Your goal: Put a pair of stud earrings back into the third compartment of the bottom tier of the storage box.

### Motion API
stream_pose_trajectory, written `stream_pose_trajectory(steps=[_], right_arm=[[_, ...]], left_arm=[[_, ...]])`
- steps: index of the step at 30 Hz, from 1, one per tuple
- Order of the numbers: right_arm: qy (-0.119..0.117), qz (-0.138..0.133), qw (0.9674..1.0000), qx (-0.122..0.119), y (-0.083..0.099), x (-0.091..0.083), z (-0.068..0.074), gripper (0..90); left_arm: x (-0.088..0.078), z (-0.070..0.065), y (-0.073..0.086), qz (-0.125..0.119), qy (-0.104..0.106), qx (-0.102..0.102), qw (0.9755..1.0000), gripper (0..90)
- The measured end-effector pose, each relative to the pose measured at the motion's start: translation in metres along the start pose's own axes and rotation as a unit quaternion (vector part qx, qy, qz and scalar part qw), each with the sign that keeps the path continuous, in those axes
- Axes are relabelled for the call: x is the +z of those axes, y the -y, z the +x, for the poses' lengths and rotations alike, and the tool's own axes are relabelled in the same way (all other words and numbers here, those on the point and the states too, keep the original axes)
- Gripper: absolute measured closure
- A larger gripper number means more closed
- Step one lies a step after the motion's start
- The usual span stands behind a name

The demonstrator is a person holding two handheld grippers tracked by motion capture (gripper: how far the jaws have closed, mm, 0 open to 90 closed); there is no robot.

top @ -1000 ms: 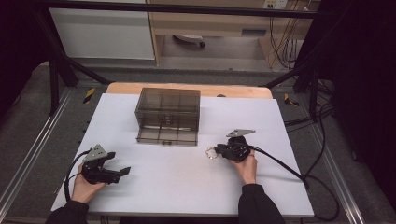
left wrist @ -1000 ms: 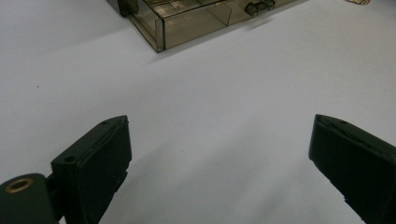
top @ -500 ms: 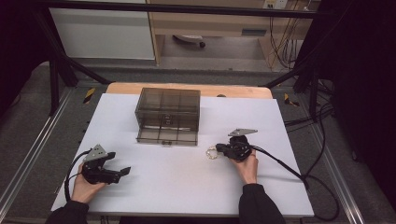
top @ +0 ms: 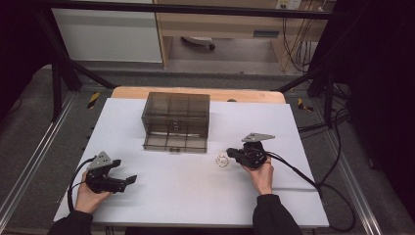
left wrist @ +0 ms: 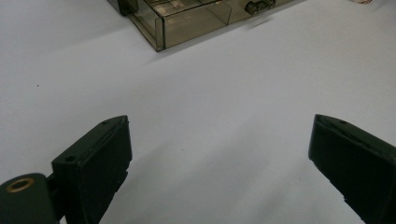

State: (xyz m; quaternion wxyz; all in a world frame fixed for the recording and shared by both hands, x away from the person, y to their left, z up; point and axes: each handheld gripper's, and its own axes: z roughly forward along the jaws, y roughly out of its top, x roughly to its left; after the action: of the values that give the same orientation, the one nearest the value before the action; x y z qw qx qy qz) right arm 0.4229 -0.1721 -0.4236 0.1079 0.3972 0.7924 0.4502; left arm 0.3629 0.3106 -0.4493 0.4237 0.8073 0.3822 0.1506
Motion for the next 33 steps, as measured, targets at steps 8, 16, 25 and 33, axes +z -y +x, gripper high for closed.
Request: stream_pose_trajectory(steps=[8,16,25,33], right_arm=[[-0.005,-0.006,0.9999,-0.011,-0.014,0.005,0.015,85.9],[-0.007,-0.011,0.9998,-0.016,-0.028,0.014,0.025,85.8],[-0.004,-0.009,0.9997,-0.020,-0.046,0.032,0.039,85.9],[0.005,-0.007,0.9997,-0.022,-0.060,0.050,0.047,85.9]], left_arm=[[0.000,0.000,0.000,0.001,0.000,0.000,1.0000,5.9],[0.000,0.000,0.000,0.001,0.000,0.001,1.0000,5.9],[0.000,0.000,0.000,0.002,0.000,0.001,1.0000,6.0],[0.000,0.000,0.000,0.002,0.000,0.001,1.0000,5.9]])
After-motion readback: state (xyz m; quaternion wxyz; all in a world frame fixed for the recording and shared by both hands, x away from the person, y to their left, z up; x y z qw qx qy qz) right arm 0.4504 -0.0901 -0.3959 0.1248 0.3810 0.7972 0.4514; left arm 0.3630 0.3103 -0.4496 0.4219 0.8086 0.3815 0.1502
